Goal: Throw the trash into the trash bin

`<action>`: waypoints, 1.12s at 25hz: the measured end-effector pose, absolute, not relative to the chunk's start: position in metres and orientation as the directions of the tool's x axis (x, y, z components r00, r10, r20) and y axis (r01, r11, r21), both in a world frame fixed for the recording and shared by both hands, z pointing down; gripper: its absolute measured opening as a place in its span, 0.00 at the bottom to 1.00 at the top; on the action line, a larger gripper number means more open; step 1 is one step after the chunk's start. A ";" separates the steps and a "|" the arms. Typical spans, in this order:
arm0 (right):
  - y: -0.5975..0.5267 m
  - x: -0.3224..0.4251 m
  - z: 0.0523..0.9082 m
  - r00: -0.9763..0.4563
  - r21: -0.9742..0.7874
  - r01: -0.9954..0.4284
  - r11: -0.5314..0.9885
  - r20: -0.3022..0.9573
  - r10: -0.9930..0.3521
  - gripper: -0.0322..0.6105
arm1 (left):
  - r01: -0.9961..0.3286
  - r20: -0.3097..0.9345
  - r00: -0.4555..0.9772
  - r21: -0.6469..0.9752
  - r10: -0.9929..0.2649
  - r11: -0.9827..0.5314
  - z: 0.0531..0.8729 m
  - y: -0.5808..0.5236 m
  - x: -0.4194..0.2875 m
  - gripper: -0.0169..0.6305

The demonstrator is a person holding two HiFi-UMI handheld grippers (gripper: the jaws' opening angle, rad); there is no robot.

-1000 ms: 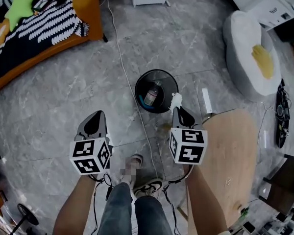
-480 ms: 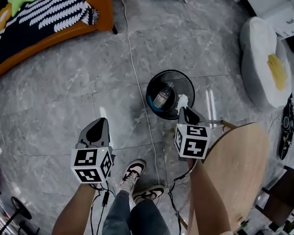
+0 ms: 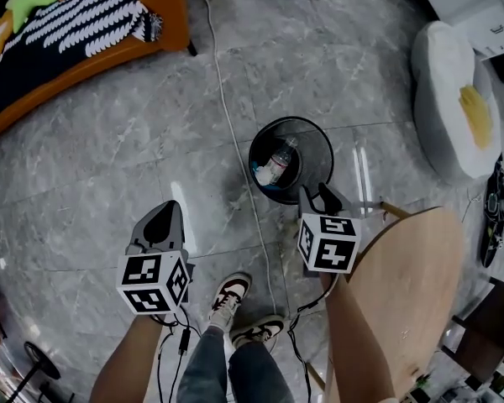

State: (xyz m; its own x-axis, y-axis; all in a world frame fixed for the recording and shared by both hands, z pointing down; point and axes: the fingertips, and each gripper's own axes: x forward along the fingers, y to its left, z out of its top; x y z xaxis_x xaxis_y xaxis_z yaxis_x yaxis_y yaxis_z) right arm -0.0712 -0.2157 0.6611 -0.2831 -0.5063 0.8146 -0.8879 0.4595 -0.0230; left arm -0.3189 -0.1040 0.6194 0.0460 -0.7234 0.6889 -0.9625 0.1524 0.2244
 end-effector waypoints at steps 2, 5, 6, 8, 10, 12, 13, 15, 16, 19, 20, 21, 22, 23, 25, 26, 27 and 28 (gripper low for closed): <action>-0.214 -0.069 0.660 -0.284 -0.024 -0.888 0.459 0.814 -0.507 0.30 | -0.964 0.685 0.049 0.223 -0.727 0.145 0.617 -0.108 -0.317 0.01; -0.212 -0.065 0.654 -0.288 -0.029 -0.891 0.454 0.807 -0.515 0.29 | -0.965 0.678 0.058 0.225 -0.733 0.132 0.613 -0.113 -0.311 0.01; -0.211 -0.063 0.650 -0.291 -0.032 -0.892 0.451 0.804 -0.518 0.29 | -0.966 0.677 0.061 0.225 -0.734 0.128 0.612 -0.113 -0.309 0.01; -0.209 -0.060 0.641 -0.298 -0.040 -0.894 0.446 0.797 -0.526 0.29 | -0.967 0.675 0.067 0.225 -0.735 0.119 0.607 -0.113 -0.303 0.01; -0.207 -0.057 0.627 -0.309 -0.051 -0.896 0.441 0.784 -0.538 0.29 | -0.969 0.670 0.074 0.224 -0.739 0.106 0.600 -0.113 -0.296 0.01; -0.205 -0.053 0.608 -0.327 -0.075 -0.901 0.426 0.764 -0.557 0.29 | -0.971 0.657 0.086 0.223 -0.749 0.084 0.587 -0.115 -0.289 0.01; -0.203 -0.050 0.597 -0.335 -0.091 -0.905 0.415 0.752 -0.567 0.28 | -0.973 0.648 0.094 0.222 -0.756 0.069 0.578 -0.117 -0.284 0.01; -0.198 -0.040 0.570 -0.344 -0.120 -0.915 0.385 0.731 -0.590 0.26 | -0.975 0.631 0.113 0.219 -0.767 0.037 0.557 -0.119 -0.274 0.01; -0.195 -0.033 0.554 -0.342 -0.129 -0.921 0.367 0.720 -0.604 0.25 | -0.975 0.624 0.120 0.220 -0.772 0.026 0.544 -0.120 -0.270 0.01; -0.178 -0.002 0.497 -0.308 -0.150 -0.946 0.286 0.688 -0.657 0.18 | -0.971 0.605 0.122 0.237 -0.787 0.032 0.500 -0.118 -0.258 0.01; -0.170 0.011 0.476 -0.293 -0.166 -0.955 0.247 0.676 -0.676 0.14 | -0.969 0.597 0.119 0.243 -0.793 0.038 0.483 -0.116 -0.254 0.01; -0.162 0.025 0.454 -0.278 -0.186 -0.961 0.207 0.663 -0.696 0.12 | -0.967 0.586 0.118 0.250 -0.802 0.040 0.464 -0.114 -0.249 0.01; -0.153 0.039 0.433 -0.263 -0.205 -0.964 0.169 0.649 -0.714 0.11 | -0.965 0.571 0.121 0.259 -0.812 0.039 0.443 -0.113 -0.243 0.01; -0.142 0.052 0.412 -0.248 -0.223 -0.966 0.133 0.638 -0.729 0.11 | -0.963 0.553 0.128 0.269 -0.823 0.031 0.420 -0.111 -0.236 0.01; -0.117 0.079 0.373 -0.222 -0.252 -0.965 0.076 0.623 -0.750 0.11 | -0.961 0.510 0.155 0.277 -0.846 -0.009 0.369 -0.103 -0.219 0.01; -0.103 0.091 0.353 -0.209 -0.257 -0.965 0.056 0.617 -0.758 0.10 | -0.961 0.488 0.170 0.273 -0.856 -0.034 0.343 -0.097 -0.210 0.01; -0.089 0.103 0.332 -0.195 -0.256 -0.966 0.043 0.610 -0.768 0.06 | -0.961 0.468 0.185 0.270 -0.864 -0.059 0.318 -0.090 -0.202 0.01; -0.074 0.115 0.312 -0.180 -0.248 -0.968 0.032 0.600 -0.780 0.05 | -0.960 0.450 0.200 0.267 -0.871 -0.082 0.293 -0.082 -0.193 0.01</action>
State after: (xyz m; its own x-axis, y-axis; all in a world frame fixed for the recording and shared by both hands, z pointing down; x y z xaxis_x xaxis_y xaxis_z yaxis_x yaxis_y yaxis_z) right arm 0.1151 -0.0737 0.3122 -0.1798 -0.7798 0.5997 -0.9682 0.0325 -0.2480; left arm -0.1934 -0.0825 0.2935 0.1996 -0.8706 0.4496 -0.9601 -0.0822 0.2672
